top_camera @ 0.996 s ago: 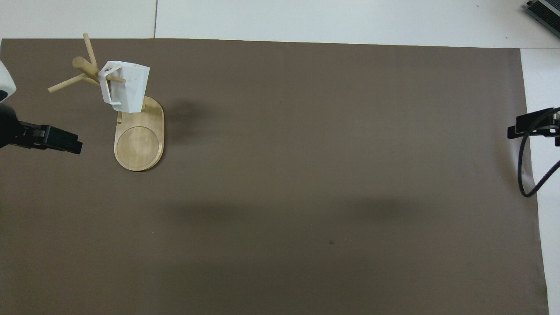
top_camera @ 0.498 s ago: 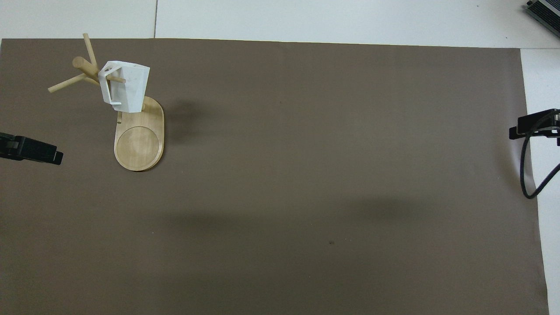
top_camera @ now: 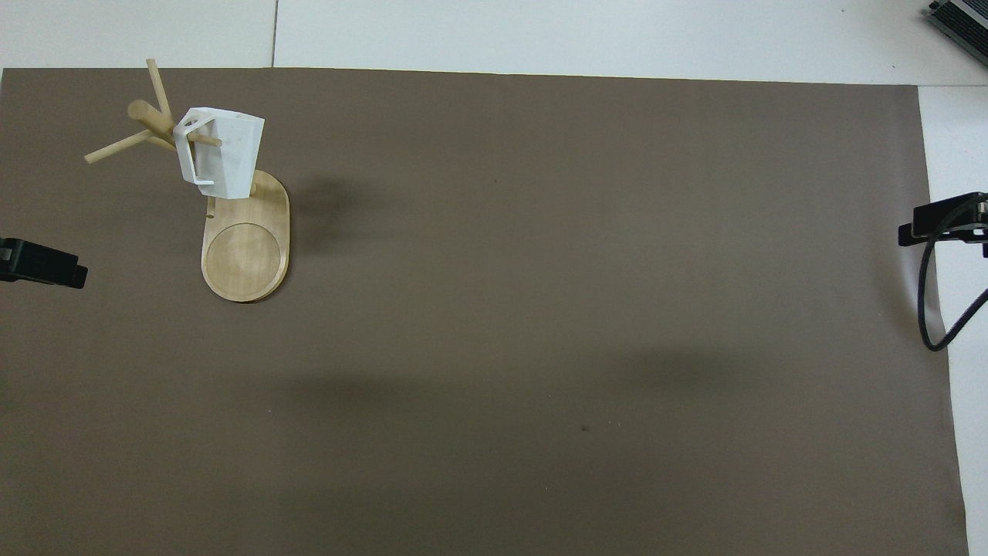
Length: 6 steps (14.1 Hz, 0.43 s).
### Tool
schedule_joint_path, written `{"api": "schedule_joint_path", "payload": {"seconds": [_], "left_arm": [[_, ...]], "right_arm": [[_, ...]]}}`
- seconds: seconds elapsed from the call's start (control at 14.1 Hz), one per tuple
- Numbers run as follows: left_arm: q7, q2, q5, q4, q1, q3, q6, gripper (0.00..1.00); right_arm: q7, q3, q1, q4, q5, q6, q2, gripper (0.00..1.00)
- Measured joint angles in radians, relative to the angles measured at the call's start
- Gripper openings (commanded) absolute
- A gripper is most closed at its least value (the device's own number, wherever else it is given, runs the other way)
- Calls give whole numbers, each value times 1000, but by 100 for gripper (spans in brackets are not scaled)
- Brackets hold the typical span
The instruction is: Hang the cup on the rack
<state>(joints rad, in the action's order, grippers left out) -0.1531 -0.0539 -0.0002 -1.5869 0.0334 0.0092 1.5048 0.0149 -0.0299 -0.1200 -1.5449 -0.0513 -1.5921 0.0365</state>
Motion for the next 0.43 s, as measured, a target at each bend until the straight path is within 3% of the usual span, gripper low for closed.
{"api": "schedule_joint_path", "payload": {"seconds": [0.43], "left_arm": [[50, 0, 0, 0, 0, -5, 12, 100]], "right_arm": [[0, 0, 0, 0, 0, 0, 0, 100]]}}
